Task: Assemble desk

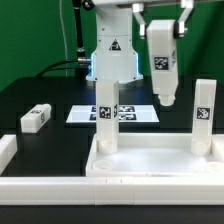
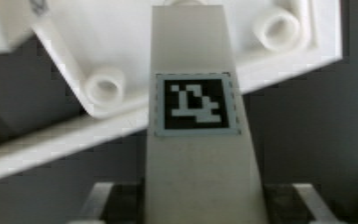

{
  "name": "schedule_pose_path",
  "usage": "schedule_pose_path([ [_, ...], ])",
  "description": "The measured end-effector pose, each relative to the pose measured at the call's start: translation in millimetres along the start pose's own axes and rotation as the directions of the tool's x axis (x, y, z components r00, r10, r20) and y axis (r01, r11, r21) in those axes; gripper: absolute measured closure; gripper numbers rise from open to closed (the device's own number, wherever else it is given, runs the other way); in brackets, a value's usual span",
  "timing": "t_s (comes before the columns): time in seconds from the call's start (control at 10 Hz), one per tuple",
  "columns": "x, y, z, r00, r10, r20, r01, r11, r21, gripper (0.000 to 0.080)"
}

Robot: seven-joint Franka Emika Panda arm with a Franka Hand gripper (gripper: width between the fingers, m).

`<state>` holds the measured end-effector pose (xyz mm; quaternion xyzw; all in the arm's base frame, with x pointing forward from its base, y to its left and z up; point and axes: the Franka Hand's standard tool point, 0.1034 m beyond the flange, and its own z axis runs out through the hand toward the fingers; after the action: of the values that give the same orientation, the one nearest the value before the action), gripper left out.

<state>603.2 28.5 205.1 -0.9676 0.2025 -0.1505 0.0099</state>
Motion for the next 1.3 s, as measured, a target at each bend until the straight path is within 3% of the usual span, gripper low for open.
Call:
schedule_pose_path([
  [0.1,9.5,-15.6,-2.3,0.997,-0.009,-0.071,0.011,1.000,0.022,0.0508],
  [0.2,9.5,-28.7,-1.0,0.994,-0.054,-0.093,0.054,0.999,0.002,0.0508],
  [0.3,10.2,-46.7,1.0,0.985,-0.070,-0.160,0.075,0.997,0.022,0.0508],
  [0.4,5.2,-55.2,4.0,0.975,-0.069,-0.211,0.085,0.994,0.064,0.0508],
  [0.7,-1.7,-60.5,9.4,0.974,-0.069,-0.217,0.089,0.993,0.083,0.0508],
  [0.8,-9.3,-70.2,20.0,0.968,-0.098,-0.233,0.120,0.989,0.085,0.0508],
  [0.9,-11.3,-72.5,35.7,0.954,-0.154,-0.255,0.175,0.983,0.058,0.0508],
  [1.1,-3.0,-71.0,48.9,0.916,-0.263,-0.303,0.278,0.961,0.006,0.0508],
  [1.3,-3.8,-70.9,49.5,0.923,-0.243,-0.299,0.258,0.966,0.013,0.0508],
])
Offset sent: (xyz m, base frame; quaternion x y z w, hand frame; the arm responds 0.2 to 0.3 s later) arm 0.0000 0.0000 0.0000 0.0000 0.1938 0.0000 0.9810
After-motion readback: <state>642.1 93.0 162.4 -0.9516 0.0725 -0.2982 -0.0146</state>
